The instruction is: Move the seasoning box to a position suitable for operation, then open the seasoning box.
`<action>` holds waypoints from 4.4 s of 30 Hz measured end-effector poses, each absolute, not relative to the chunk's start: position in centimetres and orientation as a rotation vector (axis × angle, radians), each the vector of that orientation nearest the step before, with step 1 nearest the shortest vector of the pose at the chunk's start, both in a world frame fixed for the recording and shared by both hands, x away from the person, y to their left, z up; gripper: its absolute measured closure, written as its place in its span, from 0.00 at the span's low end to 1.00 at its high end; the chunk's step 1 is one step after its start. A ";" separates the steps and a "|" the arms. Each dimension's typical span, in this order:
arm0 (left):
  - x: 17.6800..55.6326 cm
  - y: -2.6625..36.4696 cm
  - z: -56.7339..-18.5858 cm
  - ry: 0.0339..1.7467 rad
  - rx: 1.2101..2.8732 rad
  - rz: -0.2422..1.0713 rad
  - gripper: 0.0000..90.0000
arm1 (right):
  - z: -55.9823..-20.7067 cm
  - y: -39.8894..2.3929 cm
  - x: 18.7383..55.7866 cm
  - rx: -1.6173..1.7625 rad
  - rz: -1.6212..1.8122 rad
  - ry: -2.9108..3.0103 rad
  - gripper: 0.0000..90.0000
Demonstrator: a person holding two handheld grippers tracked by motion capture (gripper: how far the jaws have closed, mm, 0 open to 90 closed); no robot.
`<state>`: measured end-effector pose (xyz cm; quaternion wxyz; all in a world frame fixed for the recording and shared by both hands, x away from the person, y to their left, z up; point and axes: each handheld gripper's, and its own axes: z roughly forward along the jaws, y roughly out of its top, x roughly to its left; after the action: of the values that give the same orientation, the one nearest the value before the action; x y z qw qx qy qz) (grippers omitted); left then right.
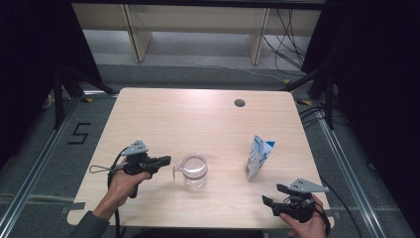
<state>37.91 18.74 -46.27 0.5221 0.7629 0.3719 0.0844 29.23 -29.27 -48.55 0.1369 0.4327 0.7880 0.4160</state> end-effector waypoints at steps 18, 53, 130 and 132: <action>35.8 18.1 -44.1 0.817 1.788 0.213 0.98 | -48.6 -29.1 29.2 1.261 1.215 2.283 0.30; 35.6 16.2 -44.0 0.799 1.830 0.255 0.97 | -48.7 -29.2 29.2 1.232 1.214 2.296 0.30; 35.6 15.7 -44.8 0.795 1.833 0.272 0.98 | -47.7 -26.0 28.7 1.076 1.330 2.348 0.62; 35.6 15.8 -44.8 0.795 1.833 0.271 0.98 | -47.8 -25.8 29.0 1.029 1.340 2.342 0.63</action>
<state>35.56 15.77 -44.85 0.5335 0.7689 0.3334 0.1137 28.98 -25.80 -47.76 0.1267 0.3534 0.8044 0.4604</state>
